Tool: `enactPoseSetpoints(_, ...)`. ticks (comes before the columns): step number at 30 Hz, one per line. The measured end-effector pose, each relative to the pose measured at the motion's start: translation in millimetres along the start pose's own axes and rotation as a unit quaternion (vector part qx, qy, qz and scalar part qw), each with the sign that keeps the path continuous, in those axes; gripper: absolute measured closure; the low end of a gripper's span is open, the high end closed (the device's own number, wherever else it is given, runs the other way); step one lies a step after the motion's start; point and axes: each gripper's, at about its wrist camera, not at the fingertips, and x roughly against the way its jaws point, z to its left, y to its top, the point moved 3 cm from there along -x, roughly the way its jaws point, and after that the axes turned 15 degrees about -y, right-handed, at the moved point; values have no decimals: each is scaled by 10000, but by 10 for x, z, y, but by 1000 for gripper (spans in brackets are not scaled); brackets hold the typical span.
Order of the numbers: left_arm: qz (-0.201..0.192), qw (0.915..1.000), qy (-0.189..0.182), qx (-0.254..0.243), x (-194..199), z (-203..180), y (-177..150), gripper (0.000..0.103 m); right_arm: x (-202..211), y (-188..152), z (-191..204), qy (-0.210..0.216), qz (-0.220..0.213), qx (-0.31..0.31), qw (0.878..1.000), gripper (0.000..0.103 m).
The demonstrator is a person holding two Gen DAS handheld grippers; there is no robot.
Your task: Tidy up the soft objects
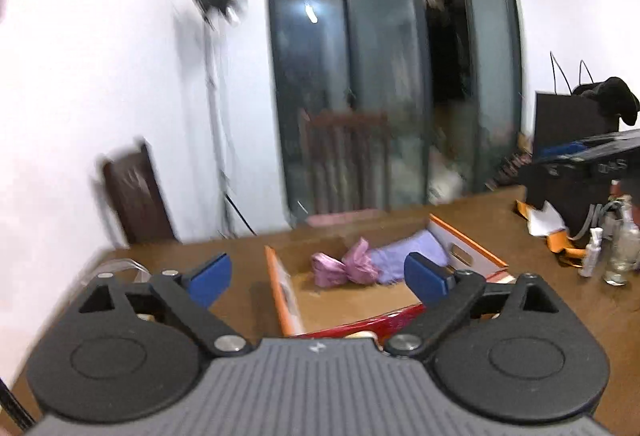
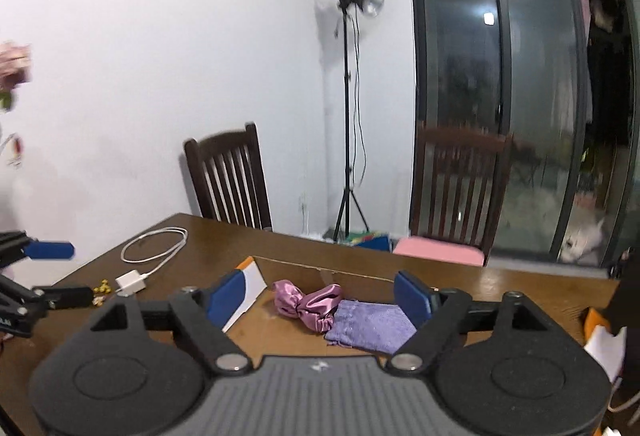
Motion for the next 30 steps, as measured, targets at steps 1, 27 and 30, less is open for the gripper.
enactPoseSetpoints(1,-117,9998,136,-51,124,-76,-92,6,149,-98,30,-32,-144,60,9999,13)
enactPoseSetpoints(27,83,9874,27,1579,681,-69,-1453,18,1162,-2079,623,499,559,-628,9952,18)
enactPoseSetpoints(30,180,9817,-65,1897,382,164,-1441,35,936,-2074,784,550,789,-629,9934,26)
